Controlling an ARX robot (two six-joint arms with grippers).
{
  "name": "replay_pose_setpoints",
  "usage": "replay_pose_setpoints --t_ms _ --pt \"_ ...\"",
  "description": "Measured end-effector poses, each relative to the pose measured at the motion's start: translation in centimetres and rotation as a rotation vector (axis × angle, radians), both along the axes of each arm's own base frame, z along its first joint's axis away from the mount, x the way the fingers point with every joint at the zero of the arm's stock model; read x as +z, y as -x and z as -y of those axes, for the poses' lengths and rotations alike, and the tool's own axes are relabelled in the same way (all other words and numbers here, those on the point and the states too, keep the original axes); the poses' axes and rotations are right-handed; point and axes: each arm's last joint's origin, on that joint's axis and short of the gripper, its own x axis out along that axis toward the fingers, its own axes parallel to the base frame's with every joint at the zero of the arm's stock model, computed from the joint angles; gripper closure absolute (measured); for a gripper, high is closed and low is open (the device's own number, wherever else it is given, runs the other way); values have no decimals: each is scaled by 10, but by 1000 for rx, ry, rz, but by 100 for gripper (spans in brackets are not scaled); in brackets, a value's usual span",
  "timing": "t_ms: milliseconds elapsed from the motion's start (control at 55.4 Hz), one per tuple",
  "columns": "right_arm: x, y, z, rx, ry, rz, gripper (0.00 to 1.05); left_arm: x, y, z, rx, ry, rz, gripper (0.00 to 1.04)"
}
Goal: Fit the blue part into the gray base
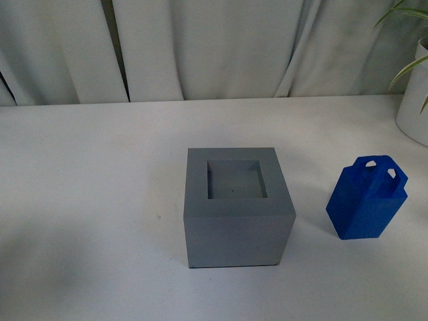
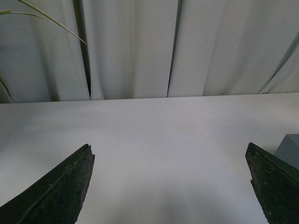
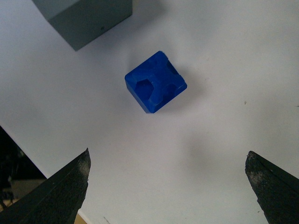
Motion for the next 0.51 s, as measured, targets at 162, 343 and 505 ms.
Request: replay_pose_setpoints --t_ms 162,343,505 --pt "-5 -26 -6 115 114 -60 7 0 0 0 0 0 0 6" --pt "-11 -48 -22 186 162 -105 7 0 0 0 0 0 0 6" --pt "-17 -60 -36 232 184 -141 7 0 0 0 0 0 -1 6"
